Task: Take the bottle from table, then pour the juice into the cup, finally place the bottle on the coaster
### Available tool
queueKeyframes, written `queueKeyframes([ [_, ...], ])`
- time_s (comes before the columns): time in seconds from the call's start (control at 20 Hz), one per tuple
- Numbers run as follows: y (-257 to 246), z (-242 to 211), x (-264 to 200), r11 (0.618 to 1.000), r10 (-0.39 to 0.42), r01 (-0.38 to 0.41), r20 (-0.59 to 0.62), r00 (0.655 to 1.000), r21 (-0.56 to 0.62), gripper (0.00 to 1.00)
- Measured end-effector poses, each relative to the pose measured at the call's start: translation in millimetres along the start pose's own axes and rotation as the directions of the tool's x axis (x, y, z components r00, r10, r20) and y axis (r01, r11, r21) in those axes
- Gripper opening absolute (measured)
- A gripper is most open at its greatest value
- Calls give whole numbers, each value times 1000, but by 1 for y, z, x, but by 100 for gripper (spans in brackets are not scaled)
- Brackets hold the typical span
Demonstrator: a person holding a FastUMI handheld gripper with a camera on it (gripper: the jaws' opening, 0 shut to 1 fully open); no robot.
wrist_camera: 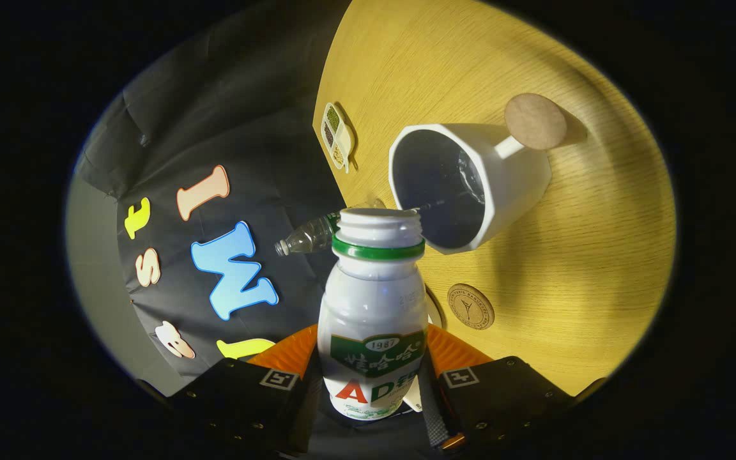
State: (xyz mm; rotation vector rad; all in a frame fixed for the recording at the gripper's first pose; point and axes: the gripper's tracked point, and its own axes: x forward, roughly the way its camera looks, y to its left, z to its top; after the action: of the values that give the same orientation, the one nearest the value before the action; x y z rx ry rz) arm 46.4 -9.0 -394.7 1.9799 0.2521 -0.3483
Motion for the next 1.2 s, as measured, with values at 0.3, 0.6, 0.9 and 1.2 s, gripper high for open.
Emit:
queueKeyframes([
  [0.3, 0, 2, -1, 1000, 4, -4, -1, 1000, -16, 67],
  [0.6, -3, 3, -1, 999, -5, 4, -8, 1000, -41, 67],
  [0.9, -9, 7, -4, 989, -15, 12, -18, 1000, -145, 67],
  [1.2, -6, 8, 3, 946, -27, 16, -28, 999, -325, 67],
])
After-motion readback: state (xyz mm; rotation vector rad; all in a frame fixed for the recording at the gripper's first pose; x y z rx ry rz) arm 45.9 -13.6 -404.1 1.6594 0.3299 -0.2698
